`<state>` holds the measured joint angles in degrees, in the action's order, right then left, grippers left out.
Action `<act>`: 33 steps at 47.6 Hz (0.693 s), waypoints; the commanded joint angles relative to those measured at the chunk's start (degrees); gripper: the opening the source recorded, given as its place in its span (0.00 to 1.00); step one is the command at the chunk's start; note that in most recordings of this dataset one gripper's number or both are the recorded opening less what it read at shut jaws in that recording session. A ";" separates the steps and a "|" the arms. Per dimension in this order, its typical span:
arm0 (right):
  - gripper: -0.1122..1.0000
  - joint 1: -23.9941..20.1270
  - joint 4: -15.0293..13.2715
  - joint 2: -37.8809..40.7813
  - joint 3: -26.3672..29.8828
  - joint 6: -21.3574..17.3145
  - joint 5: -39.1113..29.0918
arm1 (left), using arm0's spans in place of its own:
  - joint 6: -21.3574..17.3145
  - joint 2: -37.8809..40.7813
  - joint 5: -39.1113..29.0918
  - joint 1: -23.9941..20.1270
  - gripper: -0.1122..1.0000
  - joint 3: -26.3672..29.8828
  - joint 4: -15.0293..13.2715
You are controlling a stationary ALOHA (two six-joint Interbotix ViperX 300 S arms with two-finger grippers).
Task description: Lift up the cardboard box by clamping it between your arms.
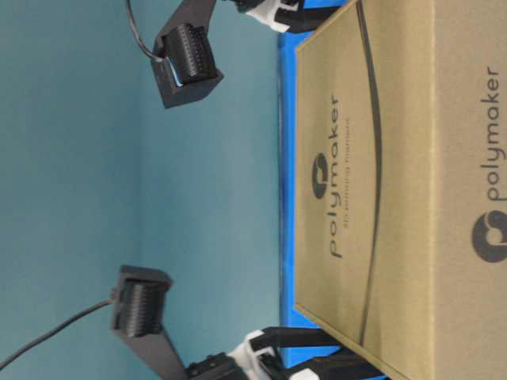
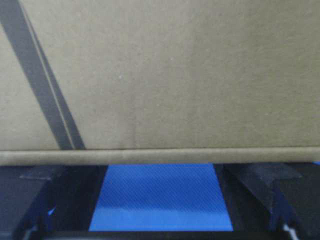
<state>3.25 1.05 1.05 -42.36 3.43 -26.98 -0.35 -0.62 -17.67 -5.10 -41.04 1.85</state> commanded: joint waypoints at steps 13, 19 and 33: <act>1.00 -0.26 0.35 1.05 0.00 -0.53 2.72 | 0.62 0.88 3.87 -1.14 0.87 0.70 -0.18; 1.00 0.00 0.35 0.18 -1.76 -0.88 2.37 | 0.26 0.62 3.69 -1.41 0.87 0.09 -0.18; 1.00 0.44 1.14 -5.54 -6.59 -1.41 2.64 | 0.53 -2.64 3.52 -1.32 0.87 -2.81 -0.18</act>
<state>3.60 1.85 -1.85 -48.69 2.29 -24.70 0.18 -1.41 -14.59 -6.59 -43.86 1.67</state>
